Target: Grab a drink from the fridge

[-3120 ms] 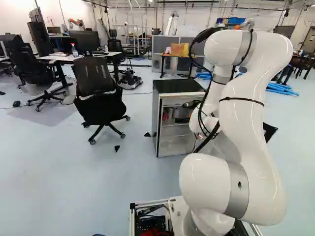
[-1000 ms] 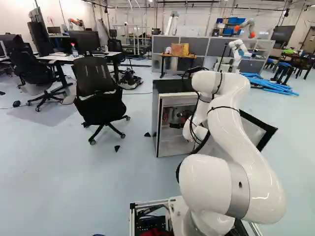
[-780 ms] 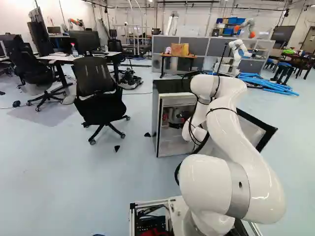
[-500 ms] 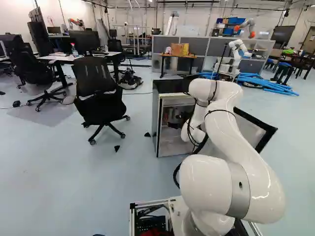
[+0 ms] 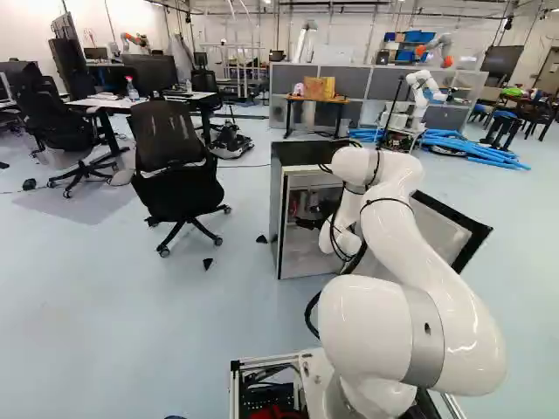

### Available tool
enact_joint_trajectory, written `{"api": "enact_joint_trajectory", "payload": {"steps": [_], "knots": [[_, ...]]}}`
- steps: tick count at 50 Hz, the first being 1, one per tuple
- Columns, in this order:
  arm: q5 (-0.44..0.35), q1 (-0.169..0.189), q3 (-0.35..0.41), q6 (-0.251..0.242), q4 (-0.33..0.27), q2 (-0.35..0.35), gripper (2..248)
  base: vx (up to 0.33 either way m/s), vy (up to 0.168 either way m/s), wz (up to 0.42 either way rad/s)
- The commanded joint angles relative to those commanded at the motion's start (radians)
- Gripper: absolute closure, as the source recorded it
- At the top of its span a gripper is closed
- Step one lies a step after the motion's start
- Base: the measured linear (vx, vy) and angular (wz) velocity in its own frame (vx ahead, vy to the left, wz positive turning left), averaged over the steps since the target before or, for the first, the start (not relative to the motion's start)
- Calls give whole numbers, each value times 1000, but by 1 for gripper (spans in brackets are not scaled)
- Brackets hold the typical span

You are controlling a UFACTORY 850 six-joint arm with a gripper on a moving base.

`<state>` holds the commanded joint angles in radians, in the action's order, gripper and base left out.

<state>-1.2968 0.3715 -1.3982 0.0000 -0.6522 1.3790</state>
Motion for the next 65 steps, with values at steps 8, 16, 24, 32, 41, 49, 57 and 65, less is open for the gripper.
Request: {"api": "enact_joint_trajectory", "payload": {"steps": [8,16,24,32,41,49,57,65], "knots": [[0,0,0,0,0,0,14,0,0,0],[0,0,0,0,0,0,39,0,0,0],[0,0,0,0,0,0,51,0,0,0],[0,0,0,0,0,0,76,0,0,0],[0,0,0,0,0,0,80,0,0,0],[0,0,0,0,0,0,78,0,0,0],[0,0,0,0,0,0,82,0,0,0],[0,0,0,0,0,0,109,0,0,0]]}}
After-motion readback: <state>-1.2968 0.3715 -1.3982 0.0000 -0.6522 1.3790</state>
